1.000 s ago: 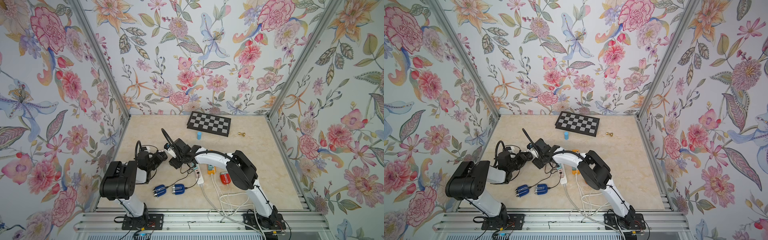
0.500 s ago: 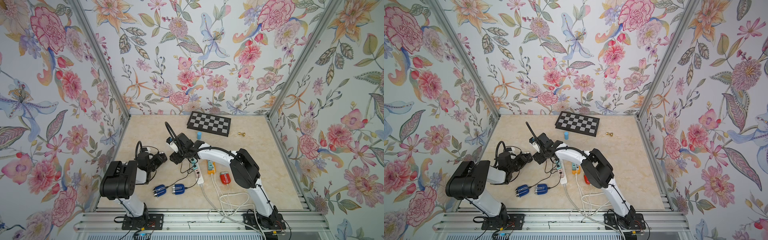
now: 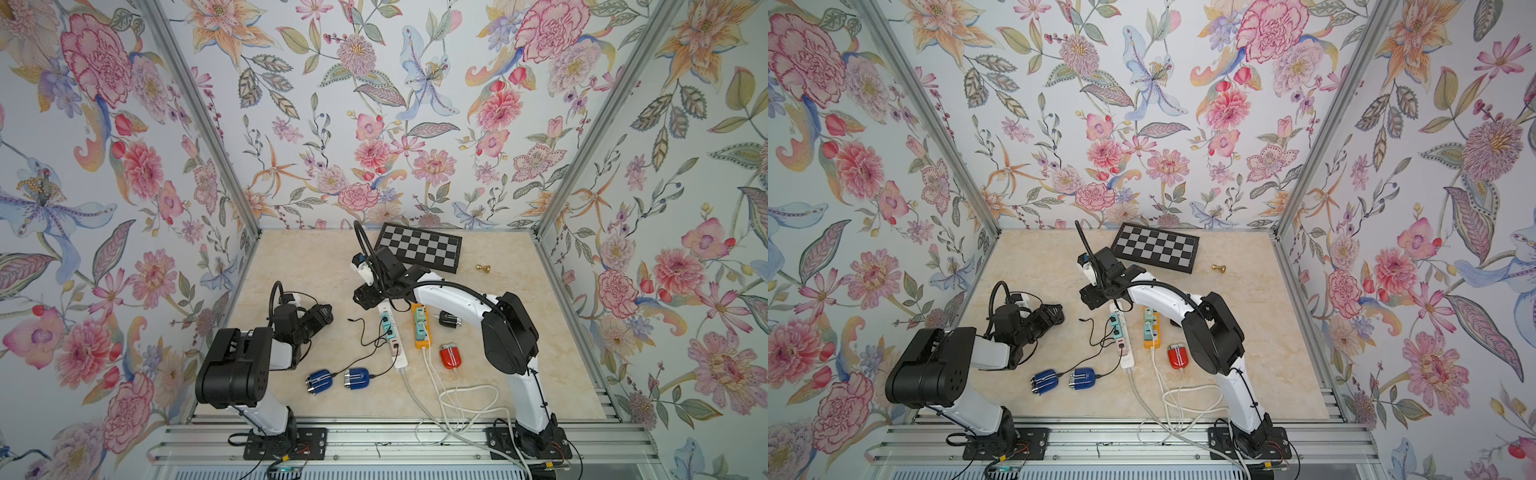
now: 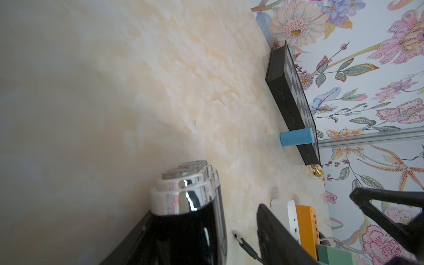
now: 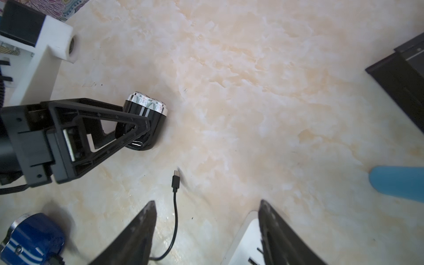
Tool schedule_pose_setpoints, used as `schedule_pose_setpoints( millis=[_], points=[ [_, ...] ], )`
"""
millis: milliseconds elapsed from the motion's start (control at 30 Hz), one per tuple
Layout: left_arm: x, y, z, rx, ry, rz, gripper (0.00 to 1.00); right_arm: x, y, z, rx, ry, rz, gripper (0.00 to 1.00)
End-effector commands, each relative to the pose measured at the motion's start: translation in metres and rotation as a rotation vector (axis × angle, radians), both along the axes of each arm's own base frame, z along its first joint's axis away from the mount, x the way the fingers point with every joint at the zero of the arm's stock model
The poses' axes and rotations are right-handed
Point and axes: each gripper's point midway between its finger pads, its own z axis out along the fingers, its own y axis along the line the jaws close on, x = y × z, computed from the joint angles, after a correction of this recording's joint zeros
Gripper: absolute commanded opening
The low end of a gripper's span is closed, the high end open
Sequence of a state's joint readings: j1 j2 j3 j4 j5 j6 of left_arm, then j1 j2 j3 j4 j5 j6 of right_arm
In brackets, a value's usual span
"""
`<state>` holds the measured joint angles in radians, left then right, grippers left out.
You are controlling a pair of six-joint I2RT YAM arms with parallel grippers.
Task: Unplug the electric shaver
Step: Place the electric shaver at the center of the board.
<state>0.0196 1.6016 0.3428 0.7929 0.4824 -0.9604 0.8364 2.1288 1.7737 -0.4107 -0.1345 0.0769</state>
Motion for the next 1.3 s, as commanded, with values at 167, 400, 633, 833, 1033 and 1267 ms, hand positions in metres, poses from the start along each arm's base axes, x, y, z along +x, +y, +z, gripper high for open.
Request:
schedule_pose_setpoints(
  millis=[167,400,633,833,1033,1267],
  points=[
    [-0.016,0.024,0.004,0.198,0.068,0.032,0.95,-0.003,-0.026,0.012,-0.037,0.015,-0.071,0.72],
    [-0.025,0.026,0.017,0.288,0.096,-0.009,0.96,0.002,-0.035,0.012,-0.044,0.016,-0.118,0.72],
    [-0.030,0.010,0.043,0.360,0.099,-0.071,0.95,0.009,-0.047,0.015,-0.049,0.006,-0.155,0.72],
    [-0.034,-0.037,0.053,0.351,0.098,-0.205,0.94,0.010,-0.060,0.019,-0.066,-0.014,-0.168,0.72],
    [-0.039,-0.075,0.041,0.291,0.101,-0.284,0.92,0.007,-0.087,0.018,-0.087,-0.008,-0.211,0.72],
    [-0.029,-0.112,0.017,0.295,0.135,-0.377,0.90,-0.006,-0.113,0.021,-0.108,-0.019,-0.247,0.72]
  ],
)
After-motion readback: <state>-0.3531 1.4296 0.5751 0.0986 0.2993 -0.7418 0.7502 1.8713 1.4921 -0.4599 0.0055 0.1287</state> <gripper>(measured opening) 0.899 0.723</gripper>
